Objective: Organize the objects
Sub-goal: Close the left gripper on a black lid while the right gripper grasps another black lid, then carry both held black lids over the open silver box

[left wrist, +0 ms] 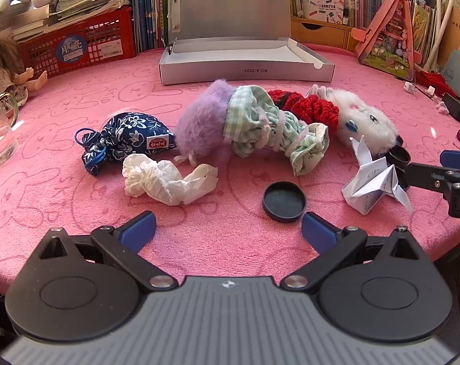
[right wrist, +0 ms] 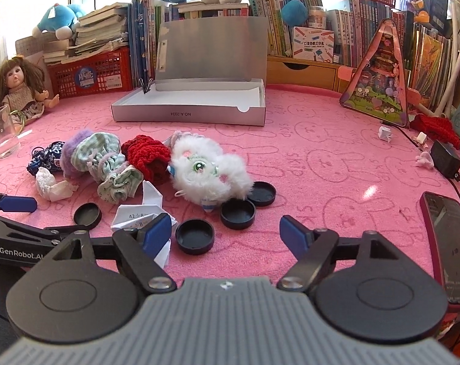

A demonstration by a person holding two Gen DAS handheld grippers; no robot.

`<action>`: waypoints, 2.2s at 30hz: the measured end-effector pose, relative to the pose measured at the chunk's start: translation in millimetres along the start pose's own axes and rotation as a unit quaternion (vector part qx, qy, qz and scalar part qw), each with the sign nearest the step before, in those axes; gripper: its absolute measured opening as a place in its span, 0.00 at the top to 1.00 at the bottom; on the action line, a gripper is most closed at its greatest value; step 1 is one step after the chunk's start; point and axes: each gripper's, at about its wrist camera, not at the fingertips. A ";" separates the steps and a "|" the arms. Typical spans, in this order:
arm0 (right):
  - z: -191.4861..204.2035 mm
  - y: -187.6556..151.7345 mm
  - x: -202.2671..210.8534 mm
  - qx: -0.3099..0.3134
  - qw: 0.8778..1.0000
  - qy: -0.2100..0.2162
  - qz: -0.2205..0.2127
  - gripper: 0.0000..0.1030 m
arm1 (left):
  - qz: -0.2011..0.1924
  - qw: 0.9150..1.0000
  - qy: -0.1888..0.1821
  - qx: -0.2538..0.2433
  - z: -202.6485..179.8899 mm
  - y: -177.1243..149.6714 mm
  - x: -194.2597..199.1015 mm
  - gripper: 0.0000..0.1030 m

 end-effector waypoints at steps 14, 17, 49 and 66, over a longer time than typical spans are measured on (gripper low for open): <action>14.3 -4.6 -16.7 0.017 0.999 0.016 0.027 0.52 | -0.028 0.999 -0.024 -0.030 -13.2 3.8 13.8 0.44; 16.5 -3.6 -17.8 0.020 0.999 0.023 0.026 0.54 | -0.029 0.999 -0.033 -0.025 -14.3 6.8 10.7 0.44; -0.1 41.9 -11.5 -0.030 0.999 0.030 -0.030 0.65 | -0.101 0.993 -0.061 -0.024 -17.7 49.3 29.6 0.64; -28.9 104.4 -60.9 -0.075 0.996 0.023 -0.047 0.65 | -0.103 0.994 -0.047 0.006 -1.5 137.5 -25.2 0.64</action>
Point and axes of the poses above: each gripper's, at about its wrist camera, not at the fingertips, and x roughly against the way its jaws point, z to its left, y to its top, and after that the axes turned 3 degrees about y, right-handed
